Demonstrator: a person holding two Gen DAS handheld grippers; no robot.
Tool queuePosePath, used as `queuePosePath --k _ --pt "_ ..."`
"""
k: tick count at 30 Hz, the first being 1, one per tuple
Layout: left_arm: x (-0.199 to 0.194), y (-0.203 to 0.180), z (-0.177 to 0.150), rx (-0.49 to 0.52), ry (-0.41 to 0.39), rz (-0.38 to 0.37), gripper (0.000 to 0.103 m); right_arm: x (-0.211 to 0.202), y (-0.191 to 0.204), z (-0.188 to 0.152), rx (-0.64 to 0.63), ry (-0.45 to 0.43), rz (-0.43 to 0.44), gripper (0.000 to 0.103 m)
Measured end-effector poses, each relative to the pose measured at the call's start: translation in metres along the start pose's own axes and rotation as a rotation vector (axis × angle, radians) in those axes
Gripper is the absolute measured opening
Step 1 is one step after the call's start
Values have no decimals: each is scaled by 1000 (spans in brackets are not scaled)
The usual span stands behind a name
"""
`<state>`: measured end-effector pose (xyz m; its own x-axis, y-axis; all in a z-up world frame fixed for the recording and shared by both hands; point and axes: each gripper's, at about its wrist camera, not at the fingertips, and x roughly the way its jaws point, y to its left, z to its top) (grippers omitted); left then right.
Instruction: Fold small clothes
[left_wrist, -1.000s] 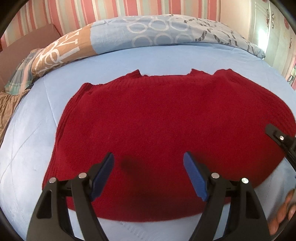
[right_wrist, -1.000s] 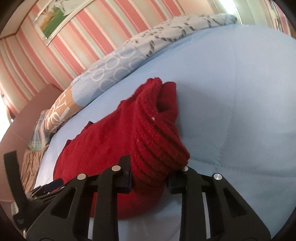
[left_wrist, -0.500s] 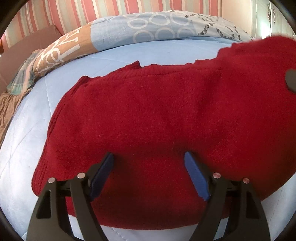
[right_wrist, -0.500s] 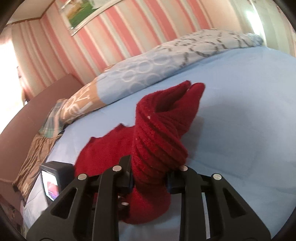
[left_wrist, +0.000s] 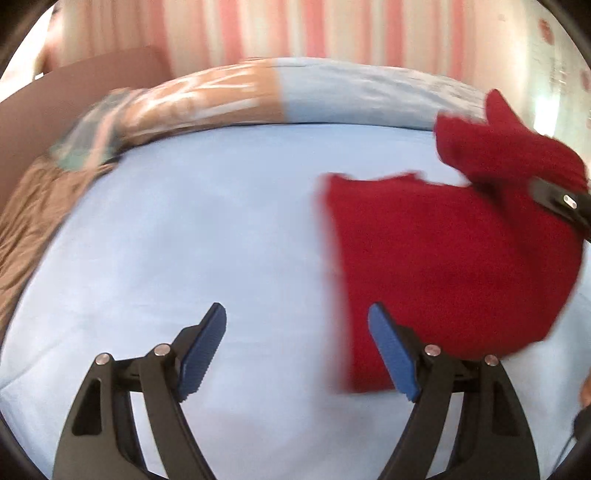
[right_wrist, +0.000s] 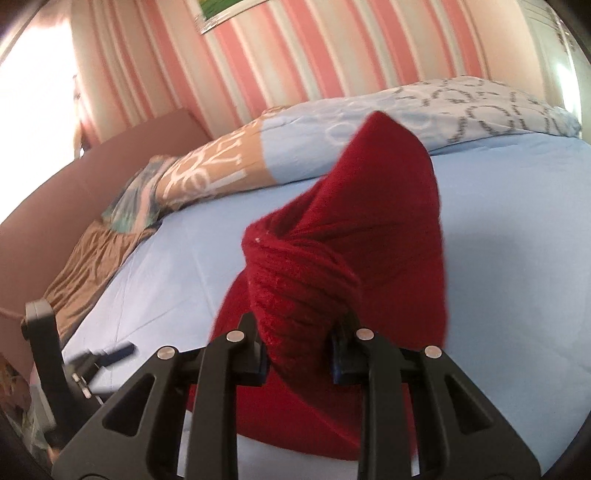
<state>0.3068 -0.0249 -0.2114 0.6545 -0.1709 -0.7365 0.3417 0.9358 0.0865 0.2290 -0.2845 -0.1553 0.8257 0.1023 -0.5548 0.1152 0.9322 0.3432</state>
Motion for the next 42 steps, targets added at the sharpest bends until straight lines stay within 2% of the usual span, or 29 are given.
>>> queuePosePath --k 3,7,11,16,19,22,23,24,25,27,30,32,35,38,42 --pt "1 57 1 -79 10 61 80 23 25 -8 -18 41 -1 23" --pt "-8 97 -5 -163 -16 82 80 54 58 -28 -60 118 -2 23" --pt "-8 111 -10 -193 -13 108 80 76 78 -56 -150 202 -40 23" --pt "-12 119 -18 -214 -18 115 80 72 86 -66 -204 203 -79 23" --pt "-10 119 -20 -221 -12 93 80 70 95 -68 -259 195 -124 23" --pt "-5 112 -19 -219 -4 83 80 85 95 -79 -275 258 -181 25" --pt "-3 109 -18 -220 -4 74 80 87 94 -79 -276 254 -181 26" --pt "-2 104 -16 -216 -3 60 80 87 95 -80 -286 246 -182 31" --pt "0 98 -13 -206 -3 47 80 86 97 -80 -291 248 -158 49" --pt "4 86 -5 -179 -1 19 80 75 100 -75 -290 236 -71 66" --pt "8 65 7 -133 0 -64 80 43 95 -62 -274 193 21 69" --pt "10 50 15 -106 1 -133 80 24 83 -55 -254 167 38 73" --pt "18 27 31 -75 5 -229 80 -2 47 -43 -226 125 -12 74" --pt "35 10 53 -89 29 -312 80 -10 21 -36 -202 106 -73 74" --pt "66 -11 81 -108 102 -377 80 -15 -11 -32 -145 96 -122 74"
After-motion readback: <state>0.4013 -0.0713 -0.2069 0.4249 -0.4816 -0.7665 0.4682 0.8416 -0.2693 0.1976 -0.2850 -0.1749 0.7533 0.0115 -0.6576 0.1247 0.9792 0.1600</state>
